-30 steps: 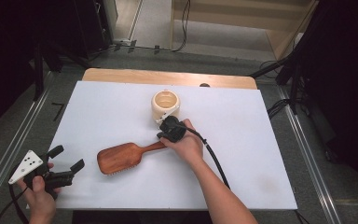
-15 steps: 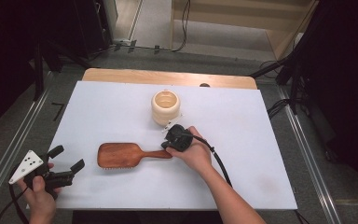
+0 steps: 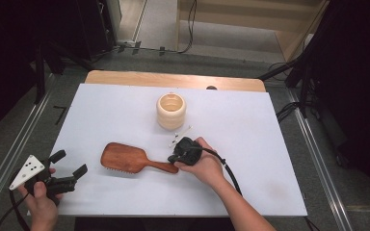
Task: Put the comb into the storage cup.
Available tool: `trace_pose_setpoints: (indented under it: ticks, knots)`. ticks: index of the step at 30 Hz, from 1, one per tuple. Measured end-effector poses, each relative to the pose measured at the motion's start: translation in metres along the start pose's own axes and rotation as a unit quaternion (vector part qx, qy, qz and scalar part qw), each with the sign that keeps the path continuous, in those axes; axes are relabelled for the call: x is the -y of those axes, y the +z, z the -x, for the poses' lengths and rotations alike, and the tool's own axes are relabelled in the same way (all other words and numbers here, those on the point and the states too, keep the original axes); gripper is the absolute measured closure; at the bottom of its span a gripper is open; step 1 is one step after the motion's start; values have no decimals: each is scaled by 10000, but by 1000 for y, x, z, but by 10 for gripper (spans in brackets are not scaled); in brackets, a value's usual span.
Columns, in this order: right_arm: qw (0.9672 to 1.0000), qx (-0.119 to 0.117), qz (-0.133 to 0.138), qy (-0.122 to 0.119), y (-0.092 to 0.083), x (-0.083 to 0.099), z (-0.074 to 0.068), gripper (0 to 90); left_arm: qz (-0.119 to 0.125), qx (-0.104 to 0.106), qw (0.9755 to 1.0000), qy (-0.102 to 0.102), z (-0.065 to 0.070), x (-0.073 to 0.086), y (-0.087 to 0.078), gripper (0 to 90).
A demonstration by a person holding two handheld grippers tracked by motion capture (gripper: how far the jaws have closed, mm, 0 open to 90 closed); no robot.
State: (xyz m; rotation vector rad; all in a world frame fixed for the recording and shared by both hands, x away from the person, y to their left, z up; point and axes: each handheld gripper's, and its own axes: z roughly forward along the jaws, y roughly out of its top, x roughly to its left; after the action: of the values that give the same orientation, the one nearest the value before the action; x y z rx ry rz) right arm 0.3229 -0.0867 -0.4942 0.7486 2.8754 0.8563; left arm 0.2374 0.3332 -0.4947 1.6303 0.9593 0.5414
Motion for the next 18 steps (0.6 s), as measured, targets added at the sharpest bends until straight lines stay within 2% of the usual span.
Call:
trace_pose_setpoints:
  ticks: [1, 2, 3, 5, 8, 10, 12, 14, 15, 16, 18]
  knots:
    - [10000, 35, -14, -13, -1, 0, -1, 851, -12, -7, 10000, 8, 0, 0, 0, 0]
    - [9998, 169, 9, -40, -2, 0, -1, 751, -15, -10, 10000, 15, 1, 0, 0, 0]
    - [9997, 244, 56, -73, -4, -1, -1, 702, -21, -14, 10000, 23, 1, 0, 1, 0]
    - [9997, 216, 85, -65, -7, -2, 1, 599, -28, -22, 10000, 50, 1, 0, 1, 0]
    - [9994, 300, 166, -46, -12, -6, 2, 401, -34, -45, 10000, 61, 1, 0, 1, 0]
    - [9994, 231, 241, -36, -15, -11, 1, 224, -52, -45, 9999, 102, 2, 0, 1, 0]
    - [9995, 205, 233, -97, -16, -14, -1, 98, -73, -50, 9999, 143, 3, 0, 2, 0]
    - [9996, 90, 207, -170, -16, -18, -3, 68, -108, -46, 9998, 159, 3, 0, 3, 0]
    - [9996, 72, 194, -172, -15, -20, -5, 0, -117, -41, 9998, 161, 4, 0, 3, 0]
    - [9997, 10, 162, -171, -14, -22, -6, 0, -123, -22, 9997, 191, 4, 0, 3, 0]
    - [9996, 152, 194, -141, -11, -25, -8, 0, -132, -30, 9997, 210, 4, 0, 3, 0]
